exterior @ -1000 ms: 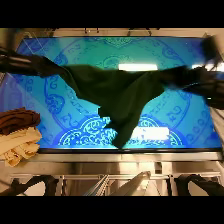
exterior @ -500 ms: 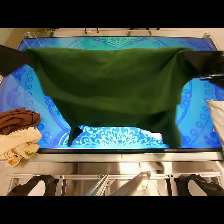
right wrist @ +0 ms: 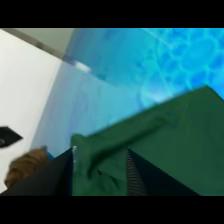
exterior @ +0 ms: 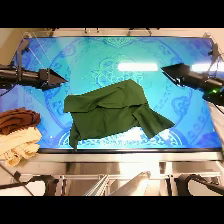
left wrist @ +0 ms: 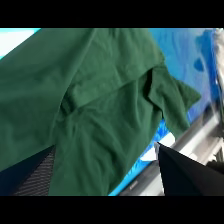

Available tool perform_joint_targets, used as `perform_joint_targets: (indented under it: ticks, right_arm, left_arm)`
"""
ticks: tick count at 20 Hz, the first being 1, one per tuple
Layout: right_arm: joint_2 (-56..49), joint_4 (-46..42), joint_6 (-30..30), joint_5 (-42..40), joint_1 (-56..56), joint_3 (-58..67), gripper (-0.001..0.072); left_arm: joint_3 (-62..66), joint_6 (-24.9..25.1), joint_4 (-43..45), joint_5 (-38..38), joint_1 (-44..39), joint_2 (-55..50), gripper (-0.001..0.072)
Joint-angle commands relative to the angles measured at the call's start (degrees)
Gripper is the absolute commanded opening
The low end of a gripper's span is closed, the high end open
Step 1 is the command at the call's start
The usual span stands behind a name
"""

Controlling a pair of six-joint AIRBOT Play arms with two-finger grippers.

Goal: Fold the shirts.

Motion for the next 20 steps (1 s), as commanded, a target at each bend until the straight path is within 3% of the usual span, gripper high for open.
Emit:
perform_joint_targets:
  ticks: [1,3,5,6,7,11,15,16,17,19,20]
  right_arm:
    - [-0.57,-21.05,10.64,10.8,-7.82,-0.57,0.0343]
    - [0.66,-31.43,16.68,12.98,-10.32,-4.22,0.0399]
    - [2.29,-35.43,19.63,12.57,-10.93,-9.88,0.0425]
    - [2.97,-36.2,21.33,11.76,-10.78,-13.27,0.0556]
    - [3.19,-35.91,21.62,10.6,-10.56,-16.72,0.0637]
    - [2.36,-34.42,21.59,0.0,-6.95,-25.16,0.0637]
    - [-3.26,-24.28,17.88,-8.02,-1.57,-24.17,0.0631]
    - [-5.18,-21.33,16.44,-8.85,-0.7,-23.08,0.0552]
    - [-7.19,-18.64,14.86,-8.66,-0.09,-21.53,0.0348]
    - [-9.51,-15.04,12.24,-6.67,0.61,-18.38,0.0107]
    - [-9.42,-14.84,11.82,-5.99,0.76,-17.09,0.004]
  left_arm:
    - [5.4,-0.42,0.9,-6.82,0.42,-8.87,0.0716]
    - [7.06,-1.68,3.72,-4.5,-0.13,-11.28,0.0716]
    - [8.24,-4.83,8.13,-0.94,-1.11,-13.77,0.0716]
    - [9.03,-5.53,9.2,-0.11,-2.23,-15.3,0.0716]
    - [10.19,-5.64,9.62,-0.11,-3.34,-17.18,0.0716]
    - [17.49,-7.17,10.6,-0.17,-9.62,-26.45,0.0716]
    - [26.77,-10.43,23.34,-4.2,-15.43,-34.1,0.0715]
    - [29.0,-10.45,26.05,-5.9,-16.68,-35.63,0.0694]
    - [30.14,-10.73,27.34,-5.66,-17.57,-36.44,0.0675]
    - [30.36,-10.78,27.52,-3.85,-18.32,-36.81,0.0468]
    - [30.38,-10.64,27.47,-3.54,-18.29,-36.81,0.0381]
